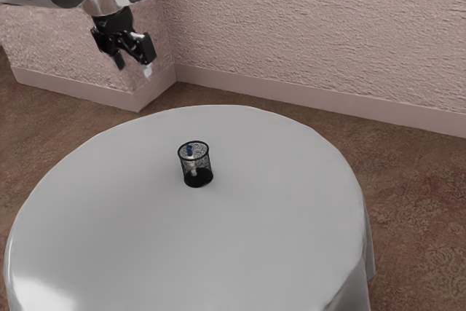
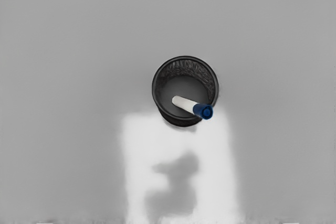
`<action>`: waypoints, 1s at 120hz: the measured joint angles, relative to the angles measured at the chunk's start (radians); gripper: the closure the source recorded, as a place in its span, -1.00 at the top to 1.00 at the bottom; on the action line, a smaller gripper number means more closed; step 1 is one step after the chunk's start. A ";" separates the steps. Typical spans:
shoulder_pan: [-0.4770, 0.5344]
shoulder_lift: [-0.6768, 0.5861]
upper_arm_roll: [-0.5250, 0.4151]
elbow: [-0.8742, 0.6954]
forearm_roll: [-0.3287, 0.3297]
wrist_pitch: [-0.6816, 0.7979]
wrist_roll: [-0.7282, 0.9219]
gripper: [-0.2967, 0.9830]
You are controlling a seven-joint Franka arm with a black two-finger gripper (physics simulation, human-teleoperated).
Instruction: Take the marker out of the pen holder and place it to the left of the pen holder.
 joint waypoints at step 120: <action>-0.092 0.598 0.043 0.260 0.045 0.007 -0.074 0.25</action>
